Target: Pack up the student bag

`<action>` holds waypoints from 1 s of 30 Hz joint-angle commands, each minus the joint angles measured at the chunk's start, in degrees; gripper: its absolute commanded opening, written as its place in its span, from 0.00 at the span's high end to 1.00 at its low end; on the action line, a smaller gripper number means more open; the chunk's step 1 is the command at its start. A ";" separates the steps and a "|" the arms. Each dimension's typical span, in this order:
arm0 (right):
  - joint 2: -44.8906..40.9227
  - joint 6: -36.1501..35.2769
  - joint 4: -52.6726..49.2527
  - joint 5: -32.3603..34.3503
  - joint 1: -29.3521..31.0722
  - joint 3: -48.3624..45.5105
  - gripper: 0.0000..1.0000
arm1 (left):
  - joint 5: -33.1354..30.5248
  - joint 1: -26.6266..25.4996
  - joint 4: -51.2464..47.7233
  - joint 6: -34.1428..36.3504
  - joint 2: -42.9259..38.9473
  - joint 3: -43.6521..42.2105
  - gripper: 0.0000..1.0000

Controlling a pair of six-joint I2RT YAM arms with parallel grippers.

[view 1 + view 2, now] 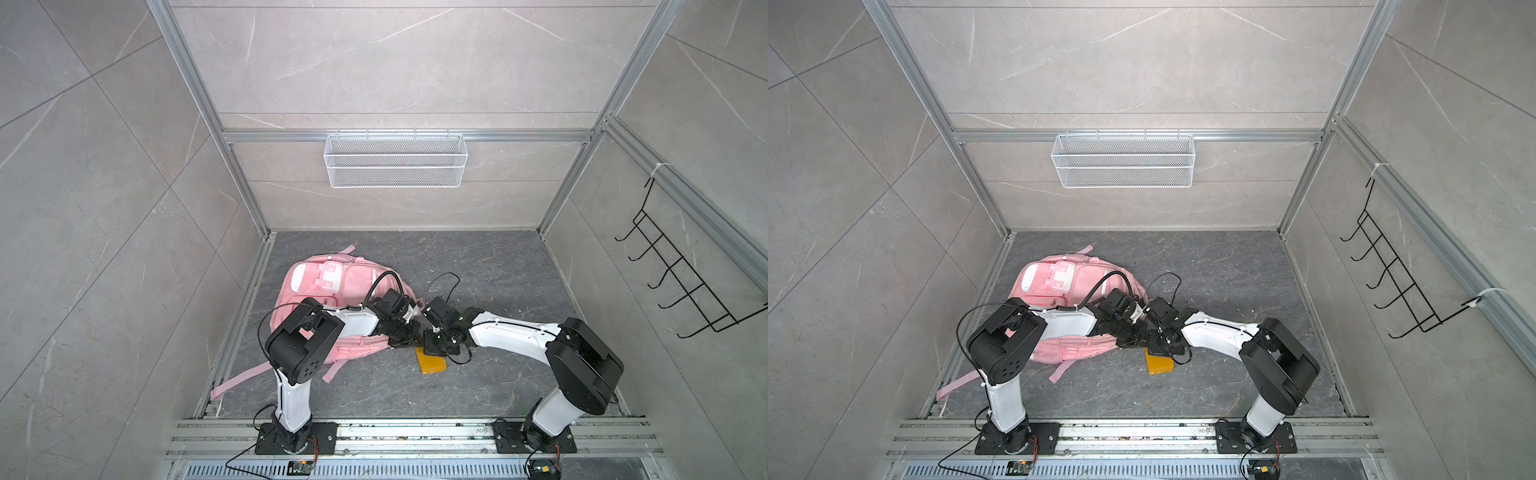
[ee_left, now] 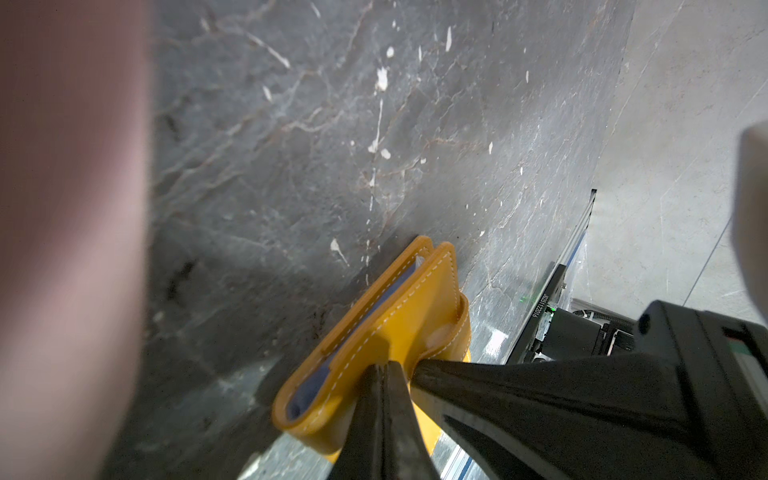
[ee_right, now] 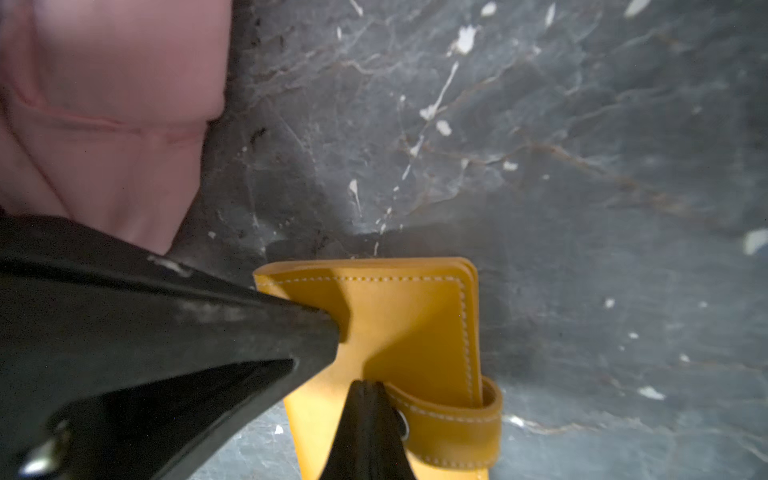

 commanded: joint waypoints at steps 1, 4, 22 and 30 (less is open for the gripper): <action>2.22 -0.06 -3.02 0.77 -0.11 -2.83 1.00 | -4.57 1.51 -3.24 0.03 1.52 -0.62 0.99; 1.43 0.29 -2.15 0.39 -0.06 -4.14 1.00 | -4.83 1.67 -3.40 0.19 1.27 -0.77 0.99; -11.34 -4.07 1.91 -3.46 -4.07 2.12 0.63 | -5.56 1.68 -18.68 6.50 -16.78 4.36 0.52; -13.37 -6.71 -0.46 -8.73 -12.23 -1.93 0.40 | -3.25 0.35 -17.74 4.32 -18.57 -1.64 0.45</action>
